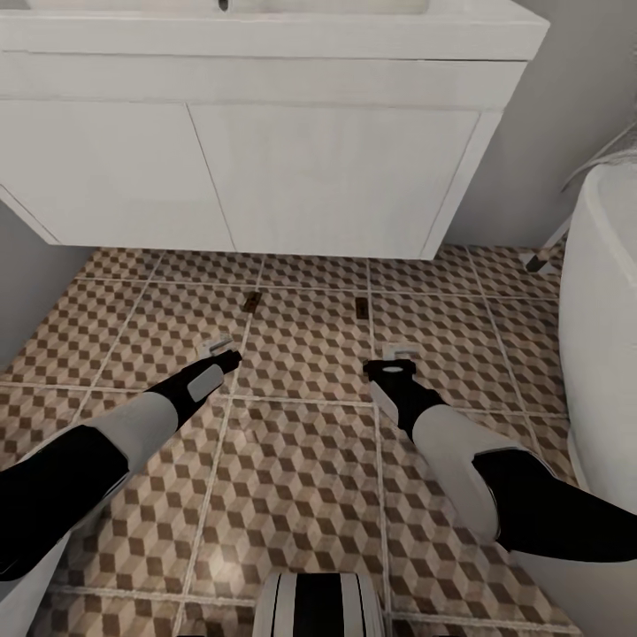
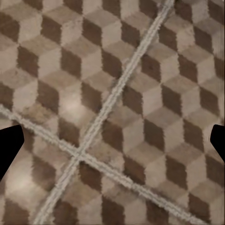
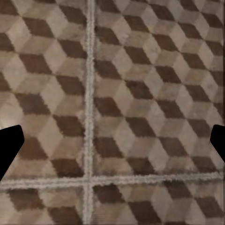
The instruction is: Take the four mousetraps from the cabinet in the bathroom and place them on the bathroom floor. Make sure all four end up on the same floor surface, and ensure that at least two of them are either under or directly next to the same bathroom sink.
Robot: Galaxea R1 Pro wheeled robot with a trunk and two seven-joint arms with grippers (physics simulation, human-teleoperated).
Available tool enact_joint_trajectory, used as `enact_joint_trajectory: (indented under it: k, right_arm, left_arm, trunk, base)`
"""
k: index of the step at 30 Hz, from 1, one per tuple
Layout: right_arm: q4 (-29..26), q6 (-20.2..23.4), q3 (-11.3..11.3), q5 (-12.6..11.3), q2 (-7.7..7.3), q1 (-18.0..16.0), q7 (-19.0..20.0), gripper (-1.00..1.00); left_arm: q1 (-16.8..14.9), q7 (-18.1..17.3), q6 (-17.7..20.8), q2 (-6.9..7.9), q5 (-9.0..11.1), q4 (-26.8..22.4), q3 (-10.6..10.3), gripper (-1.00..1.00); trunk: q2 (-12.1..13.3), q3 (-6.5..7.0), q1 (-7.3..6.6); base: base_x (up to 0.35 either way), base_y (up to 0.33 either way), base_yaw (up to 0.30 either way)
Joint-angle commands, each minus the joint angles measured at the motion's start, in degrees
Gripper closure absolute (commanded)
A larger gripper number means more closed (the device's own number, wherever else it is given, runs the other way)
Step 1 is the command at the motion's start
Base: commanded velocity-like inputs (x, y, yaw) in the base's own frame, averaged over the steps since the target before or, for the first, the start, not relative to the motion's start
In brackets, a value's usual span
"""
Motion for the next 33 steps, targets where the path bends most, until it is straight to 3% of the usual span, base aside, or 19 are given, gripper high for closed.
enact_joint_trajectory:
  k: [1,13,29,33]
  right_arm:
    - [-0.1,0.2,0.4,0.0,0.00,0.0,-0.3,-1.00]
    - [0.0,-4.2,0.4,0.0,0.00,0.6,-0.3,-1.00]
    - [0.0,-4.9,0.4,0.0,0.00,1.8,-0.3,-1.00]
    - [0.1,-4.9,0.4,0.0,0.00,2.0,-0.3,-1.00]
  left_arm:
    - [0.0,0.4,0.1,0.05,0.4,-0.2,-0.5,-1.00]
    - [0.0,0.5,0.2,-0.07,0.4,-0.2,-0.4,-1.00]
    - [0.1,0.4,0.3,-0.25,0.5,-0.2,-0.4,-1.00]
    - [0.2,0.4,0.3,-0.26,0.6,-0.2,-0.4,-1.00]
  trunk:
    - [0.0,0.19,-0.03]
    - [0.2,2.85,-0.34]
    - [0.4,6.40,-0.75]
    - [2.0,7.11,-1.63]
  base:
    - [0.000,0.000,0.000]
    - [0.000,0.000,0.000]
    - [0.000,0.000,0.000]
    - [0.000,0.000,0.000]
